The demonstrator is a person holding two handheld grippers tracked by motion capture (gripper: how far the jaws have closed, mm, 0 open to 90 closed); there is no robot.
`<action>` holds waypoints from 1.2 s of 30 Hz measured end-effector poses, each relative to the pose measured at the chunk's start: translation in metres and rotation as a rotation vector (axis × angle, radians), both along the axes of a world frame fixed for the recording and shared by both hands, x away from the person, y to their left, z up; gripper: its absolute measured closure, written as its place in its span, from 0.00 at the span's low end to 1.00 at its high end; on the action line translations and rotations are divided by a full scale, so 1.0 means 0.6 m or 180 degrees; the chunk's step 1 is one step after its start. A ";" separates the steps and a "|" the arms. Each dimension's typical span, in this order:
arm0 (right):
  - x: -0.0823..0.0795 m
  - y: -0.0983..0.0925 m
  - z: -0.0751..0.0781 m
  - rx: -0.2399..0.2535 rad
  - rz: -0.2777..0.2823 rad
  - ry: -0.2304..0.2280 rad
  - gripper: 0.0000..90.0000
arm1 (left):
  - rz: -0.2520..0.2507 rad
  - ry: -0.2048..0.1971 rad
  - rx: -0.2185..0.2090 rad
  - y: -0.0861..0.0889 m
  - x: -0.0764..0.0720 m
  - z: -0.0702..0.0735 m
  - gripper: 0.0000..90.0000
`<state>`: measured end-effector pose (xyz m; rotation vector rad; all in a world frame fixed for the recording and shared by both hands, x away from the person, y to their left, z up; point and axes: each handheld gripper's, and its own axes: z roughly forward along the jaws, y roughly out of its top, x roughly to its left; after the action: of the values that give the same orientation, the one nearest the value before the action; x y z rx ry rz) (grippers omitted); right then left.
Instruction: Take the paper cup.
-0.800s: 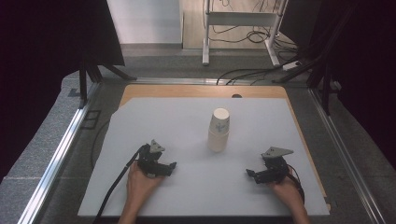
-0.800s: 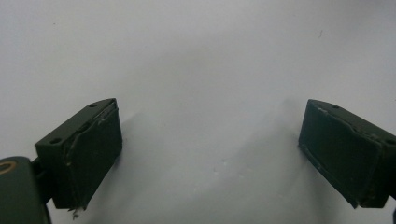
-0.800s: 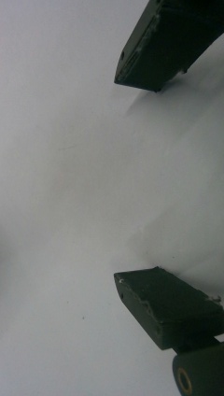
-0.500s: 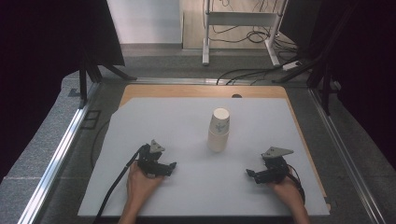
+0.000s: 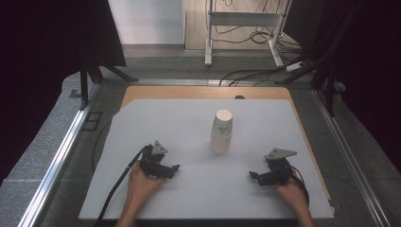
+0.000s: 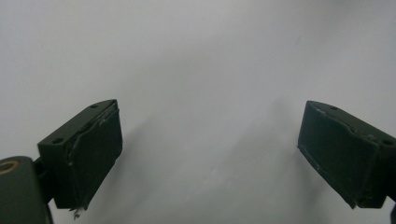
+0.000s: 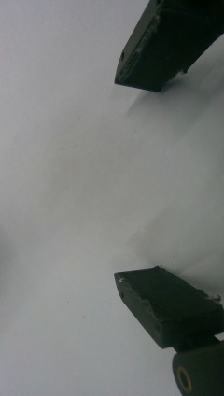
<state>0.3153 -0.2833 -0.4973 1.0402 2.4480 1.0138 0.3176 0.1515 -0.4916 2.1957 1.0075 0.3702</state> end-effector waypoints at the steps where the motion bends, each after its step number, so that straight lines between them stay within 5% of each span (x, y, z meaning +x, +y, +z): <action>1: 0.001 0.001 0.002 0.0021 0.0011 0.0011 0.08 | -0.0056 -0.0031 -0.0006 -0.003 0.002 0.008 0.07; 5: 0.001 0.004 0.014 0.0105 0.0044 -0.0045 0.08 | -0.0276 -0.0098 -0.0122 -0.019 0.014 0.047 0.07; 7: 0.004 0.007 0.033 0.0232 0.0121 -0.0127 0.08 | -0.0480 -0.0038 -0.0401 -0.030 0.032 0.064 0.07; 8: 0.005 0.007 0.038 0.0251 0.0141 -0.0147 0.08 | -0.0516 -0.0041 -0.0430 -0.035 0.037 0.067 0.07; 21: 0.044 0.044 0.118 0.0659 0.0484 -0.0345 0.08 | -0.0943 -0.0092 -0.0384 -0.115 0.100 0.088 0.07; 36: 0.113 0.124 0.187 0.0763 0.0735 -0.0434 0.08 | -0.1220 -0.0131 -0.0405 -0.193 0.140 0.103 0.07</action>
<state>0.3834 -0.2087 -0.3848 0.7357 2.4168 1.4313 0.4016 0.0355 -0.4298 2.1931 0.5527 0.1684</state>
